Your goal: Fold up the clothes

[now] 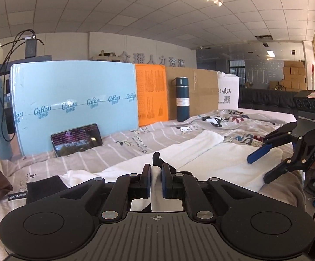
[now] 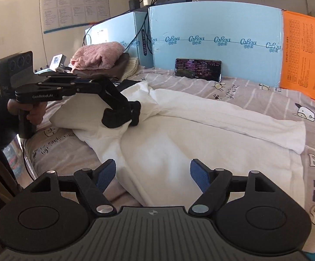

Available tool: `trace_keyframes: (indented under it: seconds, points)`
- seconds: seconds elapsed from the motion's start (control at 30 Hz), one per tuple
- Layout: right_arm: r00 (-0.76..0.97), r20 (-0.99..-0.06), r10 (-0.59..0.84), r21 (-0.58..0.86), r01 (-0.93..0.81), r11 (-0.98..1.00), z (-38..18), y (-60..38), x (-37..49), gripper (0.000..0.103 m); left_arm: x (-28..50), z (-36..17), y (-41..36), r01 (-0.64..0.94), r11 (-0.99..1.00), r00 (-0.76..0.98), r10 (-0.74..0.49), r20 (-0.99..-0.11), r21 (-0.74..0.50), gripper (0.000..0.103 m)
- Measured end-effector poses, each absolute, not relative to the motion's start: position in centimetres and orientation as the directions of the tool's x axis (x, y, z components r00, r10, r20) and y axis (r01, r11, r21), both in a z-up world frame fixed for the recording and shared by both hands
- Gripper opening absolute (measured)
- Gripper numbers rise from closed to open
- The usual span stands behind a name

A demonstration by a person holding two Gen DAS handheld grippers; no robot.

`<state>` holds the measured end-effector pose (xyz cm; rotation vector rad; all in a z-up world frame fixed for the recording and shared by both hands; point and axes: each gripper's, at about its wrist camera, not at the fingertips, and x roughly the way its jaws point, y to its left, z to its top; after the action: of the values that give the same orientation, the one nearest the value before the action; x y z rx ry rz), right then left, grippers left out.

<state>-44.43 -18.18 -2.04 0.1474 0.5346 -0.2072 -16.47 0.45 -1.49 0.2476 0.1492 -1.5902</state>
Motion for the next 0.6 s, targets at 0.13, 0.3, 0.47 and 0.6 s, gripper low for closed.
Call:
trace_keyframes:
  seconds: [0.13, 0.3, 0.47, 0.6]
  points:
    - [0.789, -0.574, -0.218, 0.021, 0.280, 0.960, -2.3, -18.3, -47.2, 0.075, -16.0, -1.1, 0.6, 0.998, 0.032, 0.043, -0.977, -0.207, 0.058, 0.008]
    - [0.719, -0.631, -0.292, -0.054, 0.334, 0.941, -2.2, -19.5, -49.4, 0.072, -15.5, -0.7, 0.7, 0.994, 0.096, 0.103, -0.980, -0.168, 0.048, 0.007]
    - [0.721, -0.614, -0.321, -0.016, 0.395, 0.918, -1.2, -22.6, -51.0, 0.015, -15.4, -0.5, 0.7, 0.987, 0.145, 0.154, -0.976, -0.152, 0.069, 0.007]
    - [0.785, -0.539, -0.305, 0.069, 0.402, 0.913, 0.1, -25.5, -51.1, 0.010, -15.3, -0.6, 0.2, 0.975, 0.192, 0.209, -0.963, -0.170, 0.111, 0.007]
